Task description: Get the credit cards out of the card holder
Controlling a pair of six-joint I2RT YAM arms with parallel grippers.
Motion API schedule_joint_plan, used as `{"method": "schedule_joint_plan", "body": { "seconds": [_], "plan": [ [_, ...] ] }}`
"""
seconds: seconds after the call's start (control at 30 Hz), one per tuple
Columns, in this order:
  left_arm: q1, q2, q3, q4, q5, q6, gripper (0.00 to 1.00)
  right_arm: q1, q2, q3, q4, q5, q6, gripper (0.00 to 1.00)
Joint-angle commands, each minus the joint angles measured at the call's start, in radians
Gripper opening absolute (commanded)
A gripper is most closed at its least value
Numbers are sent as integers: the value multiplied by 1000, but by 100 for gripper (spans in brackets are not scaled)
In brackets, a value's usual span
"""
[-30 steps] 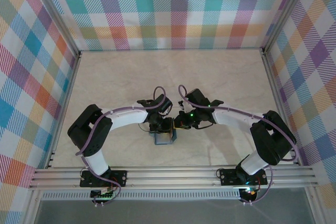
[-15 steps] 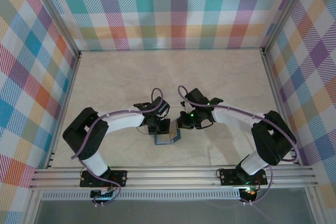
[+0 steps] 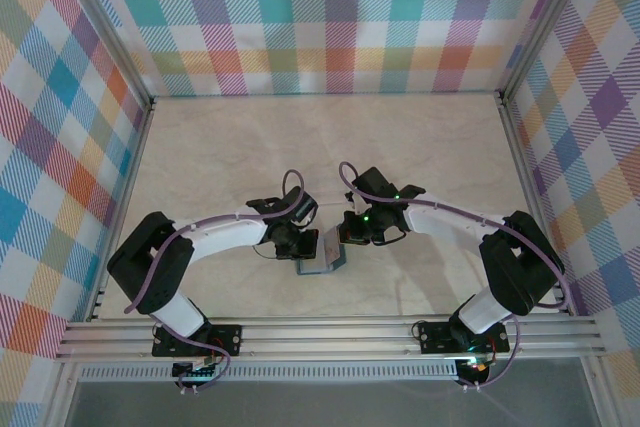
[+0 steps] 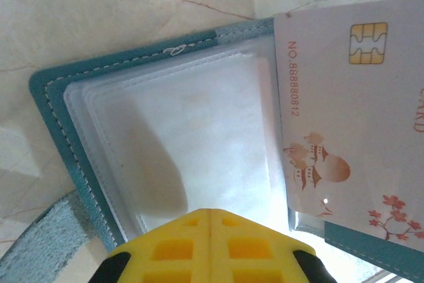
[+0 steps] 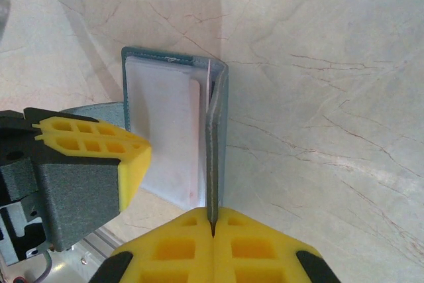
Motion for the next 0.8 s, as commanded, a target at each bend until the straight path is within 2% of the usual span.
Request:
{"method": "schedule_joint_plan", "body": {
  "seconds": [0.0, 0.27, 0.43, 0.6, 0.77],
  "plan": [
    [9, 29, -10, -27, 9, 21, 1, 3, -15, 30, -12, -16, -10, 0],
    [10, 82, -40, 23, 9, 14, 1, 8, -13, 23, 90, -113, 43, 0],
    [12, 99, -55, 47, 24, 5, 1, 46, 29, 55, 125, -149, 50, 0],
    [17, 91, -64, 45, 23, 9, 1, 58, 30, 73, 38, -46, 33, 0],
    [28, 65, -85, 26, 5, 13, 1, 57, -12, 51, 27, -24, 25, 0]
  ]
}}
